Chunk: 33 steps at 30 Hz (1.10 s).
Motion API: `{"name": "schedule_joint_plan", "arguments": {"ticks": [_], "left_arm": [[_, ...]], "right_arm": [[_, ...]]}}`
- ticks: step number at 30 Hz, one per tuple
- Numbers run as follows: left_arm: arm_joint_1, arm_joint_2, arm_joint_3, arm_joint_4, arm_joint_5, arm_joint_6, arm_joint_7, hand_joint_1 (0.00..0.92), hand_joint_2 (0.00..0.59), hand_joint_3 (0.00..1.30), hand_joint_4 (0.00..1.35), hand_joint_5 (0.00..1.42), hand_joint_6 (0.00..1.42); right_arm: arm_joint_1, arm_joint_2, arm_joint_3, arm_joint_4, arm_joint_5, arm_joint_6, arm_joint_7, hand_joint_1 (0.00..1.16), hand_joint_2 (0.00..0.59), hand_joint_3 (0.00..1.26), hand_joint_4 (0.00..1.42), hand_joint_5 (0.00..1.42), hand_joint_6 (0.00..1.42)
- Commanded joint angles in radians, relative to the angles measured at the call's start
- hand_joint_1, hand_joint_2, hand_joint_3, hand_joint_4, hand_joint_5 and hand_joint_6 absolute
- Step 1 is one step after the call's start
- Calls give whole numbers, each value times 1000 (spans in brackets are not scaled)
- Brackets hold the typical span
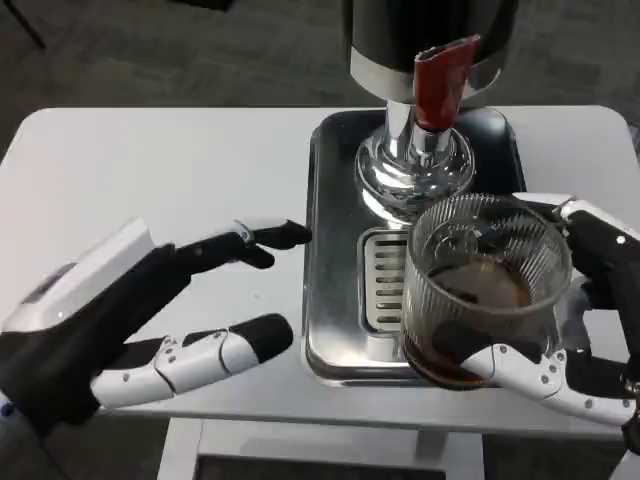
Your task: Grasp the cup under the faucet to collect the drink, then remove the cup.
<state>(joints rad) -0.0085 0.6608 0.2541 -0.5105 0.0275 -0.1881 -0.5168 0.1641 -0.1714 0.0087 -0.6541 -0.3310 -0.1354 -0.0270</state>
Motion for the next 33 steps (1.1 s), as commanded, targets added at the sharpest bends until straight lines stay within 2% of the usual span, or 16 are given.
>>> {"name": "schedule_joint_plan", "arguments": {"ticks": [1,10,13,24,33], "left_arm": [[30,15,-2,-69,31,22,-9,10,127,235,165,241,213],[89,16,12,-193,70,32,-12,7,121,218,141,213,196],[111,20,25,-242,118,41,-11,7,120,215,134,205,193],[248,-1,143,-356,163,69,-22,0,103,167,78,145,144],[316,-25,184,-399,158,68,-23,0,93,144,54,127,137]], "right_arm": [[1,5,8,-41,15,-55,9,864,210,1064,1218,1424,1424],[0,11,20,-72,21,-39,36,866,210,1064,1233,1424,1424],[0,13,21,-80,21,-37,45,866,210,1064,1234,1424,1424],[13,-8,7,-91,23,-46,77,861,219,1070,1234,1424,1424],[37,-19,0,-104,24,-44,90,851,217,1075,1234,1424,1424]]}}
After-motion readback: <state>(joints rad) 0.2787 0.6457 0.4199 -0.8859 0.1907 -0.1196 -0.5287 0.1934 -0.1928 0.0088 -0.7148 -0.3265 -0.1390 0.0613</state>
